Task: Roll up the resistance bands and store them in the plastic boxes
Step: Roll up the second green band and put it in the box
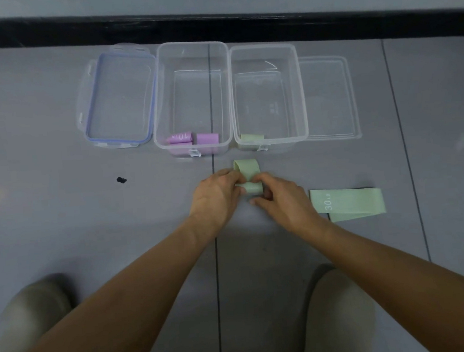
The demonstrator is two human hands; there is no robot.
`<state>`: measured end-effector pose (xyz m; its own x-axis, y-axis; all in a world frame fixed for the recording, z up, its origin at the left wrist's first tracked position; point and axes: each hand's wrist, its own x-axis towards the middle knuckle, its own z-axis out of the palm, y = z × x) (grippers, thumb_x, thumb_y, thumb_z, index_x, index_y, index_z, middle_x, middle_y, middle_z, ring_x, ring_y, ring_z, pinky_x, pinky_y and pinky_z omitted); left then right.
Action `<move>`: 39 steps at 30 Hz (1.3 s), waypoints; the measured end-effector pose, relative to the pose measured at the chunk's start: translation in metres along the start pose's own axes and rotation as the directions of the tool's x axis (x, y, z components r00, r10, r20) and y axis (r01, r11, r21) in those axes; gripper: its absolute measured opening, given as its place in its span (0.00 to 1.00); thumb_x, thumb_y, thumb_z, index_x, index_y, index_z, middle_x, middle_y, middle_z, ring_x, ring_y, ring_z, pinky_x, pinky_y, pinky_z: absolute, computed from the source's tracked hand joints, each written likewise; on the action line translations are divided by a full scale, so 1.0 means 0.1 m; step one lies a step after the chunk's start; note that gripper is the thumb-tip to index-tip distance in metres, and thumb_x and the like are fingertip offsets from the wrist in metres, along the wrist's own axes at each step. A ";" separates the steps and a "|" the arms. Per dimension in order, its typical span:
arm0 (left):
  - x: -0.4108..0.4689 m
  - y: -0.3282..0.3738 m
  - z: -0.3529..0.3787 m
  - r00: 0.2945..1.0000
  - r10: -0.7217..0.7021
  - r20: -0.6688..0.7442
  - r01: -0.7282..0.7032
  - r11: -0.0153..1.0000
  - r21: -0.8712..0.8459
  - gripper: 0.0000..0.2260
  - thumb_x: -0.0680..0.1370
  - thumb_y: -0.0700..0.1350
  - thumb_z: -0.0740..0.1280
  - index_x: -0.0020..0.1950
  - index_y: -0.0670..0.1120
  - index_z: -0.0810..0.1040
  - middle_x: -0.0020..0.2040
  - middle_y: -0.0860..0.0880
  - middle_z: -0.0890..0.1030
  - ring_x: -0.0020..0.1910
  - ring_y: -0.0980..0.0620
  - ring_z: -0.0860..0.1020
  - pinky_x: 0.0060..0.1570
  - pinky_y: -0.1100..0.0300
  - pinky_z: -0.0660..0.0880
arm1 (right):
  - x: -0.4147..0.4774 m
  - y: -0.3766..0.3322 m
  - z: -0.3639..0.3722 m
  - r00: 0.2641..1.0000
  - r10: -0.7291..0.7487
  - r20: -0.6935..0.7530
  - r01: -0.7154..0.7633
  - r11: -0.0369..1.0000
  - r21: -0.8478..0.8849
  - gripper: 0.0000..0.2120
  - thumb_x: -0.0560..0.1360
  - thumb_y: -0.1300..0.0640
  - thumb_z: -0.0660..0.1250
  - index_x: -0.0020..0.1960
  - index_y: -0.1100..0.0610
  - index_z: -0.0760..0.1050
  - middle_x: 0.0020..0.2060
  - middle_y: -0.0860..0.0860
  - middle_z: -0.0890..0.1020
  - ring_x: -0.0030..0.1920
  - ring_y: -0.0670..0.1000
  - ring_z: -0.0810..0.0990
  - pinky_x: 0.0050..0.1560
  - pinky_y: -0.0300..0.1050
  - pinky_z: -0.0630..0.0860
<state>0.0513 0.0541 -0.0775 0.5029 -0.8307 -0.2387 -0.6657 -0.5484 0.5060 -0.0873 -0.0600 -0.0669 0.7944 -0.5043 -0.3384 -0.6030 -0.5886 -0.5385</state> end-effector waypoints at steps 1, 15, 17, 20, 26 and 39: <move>0.02 0.00 -0.01 1.000 0.005 0.001 -0.005 1.000 -0.005 0.09 0.78 0.48 0.67 0.57 0.50 0.79 0.53 0.50 0.80 0.52 0.46 0.78 0.50 0.55 0.72 | 0.00 0.02 0.00 1.000 -0.012 -0.006 0.012 1.000 -0.014 0.17 0.75 0.48 0.70 0.62 0.44 0.72 0.41 0.40 0.74 0.46 0.49 0.78 0.47 0.47 0.74; -0.29 -0.11 0.05 0.984 0.147 -0.105 -0.139 0.987 0.074 0.14 0.74 0.53 0.71 0.57 0.51 0.79 0.52 0.49 0.76 0.45 0.45 0.78 0.38 0.51 0.78 | 0.08 0.04 0.01 0.994 -0.089 0.069 0.094 0.993 -0.065 0.11 0.80 0.51 0.63 0.61 0.48 0.76 0.51 0.47 0.76 0.53 0.52 0.78 0.50 0.46 0.71; -0.27 -0.12 0.06 0.984 0.143 -0.103 -0.136 0.988 0.073 0.13 0.74 0.51 0.71 0.57 0.49 0.79 0.52 0.48 0.77 0.44 0.43 0.78 0.39 0.50 0.78 | 0.11 0.04 -0.01 0.993 -0.085 0.086 0.091 0.993 -0.074 0.11 0.79 0.50 0.63 0.60 0.47 0.77 0.48 0.45 0.73 0.52 0.52 0.78 0.49 0.46 0.70; -0.17 -0.12 0.06 0.988 0.126 -0.093 -0.120 0.991 0.065 0.11 0.74 0.48 0.71 0.55 0.48 0.80 0.51 0.48 0.77 0.45 0.42 0.78 0.41 0.49 0.78 | 0.13 0.02 -0.02 0.998 -0.042 0.047 0.044 0.998 -0.044 0.10 0.79 0.50 0.65 0.59 0.48 0.77 0.46 0.44 0.72 0.50 0.51 0.78 0.48 0.45 0.70; -0.06 -0.14 -0.02 0.990 0.123 -0.070 -0.121 0.992 0.028 0.10 0.75 0.49 0.70 0.54 0.49 0.80 0.49 0.49 0.81 0.47 0.43 0.80 0.45 0.52 0.77 | 0.09 -0.06 0.01 0.997 -0.056 -0.056 0.056 0.998 -0.004 0.07 0.77 0.51 0.67 0.55 0.49 0.75 0.48 0.44 0.77 0.50 0.51 0.78 0.49 0.48 0.74; 0.00 -0.11 -0.03 0.973 0.200 -0.115 -0.185 0.974 0.130 0.16 0.73 0.49 0.73 0.60 0.54 0.78 0.56 0.50 0.77 0.47 0.45 0.77 0.42 0.53 0.76 | 0.29 0.01 -0.04 0.996 -0.085 0.026 0.087 0.992 -0.087 0.11 0.79 0.51 0.64 0.60 0.48 0.76 0.55 0.47 0.79 0.54 0.53 0.79 0.51 0.49 0.75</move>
<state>0.0602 0.0604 -0.0806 0.4195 -0.9071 -0.0352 -0.8132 -0.3927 0.4295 -0.0649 -0.0776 -0.0745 0.8446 -0.4358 -0.3109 -0.5353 -0.6832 -0.4967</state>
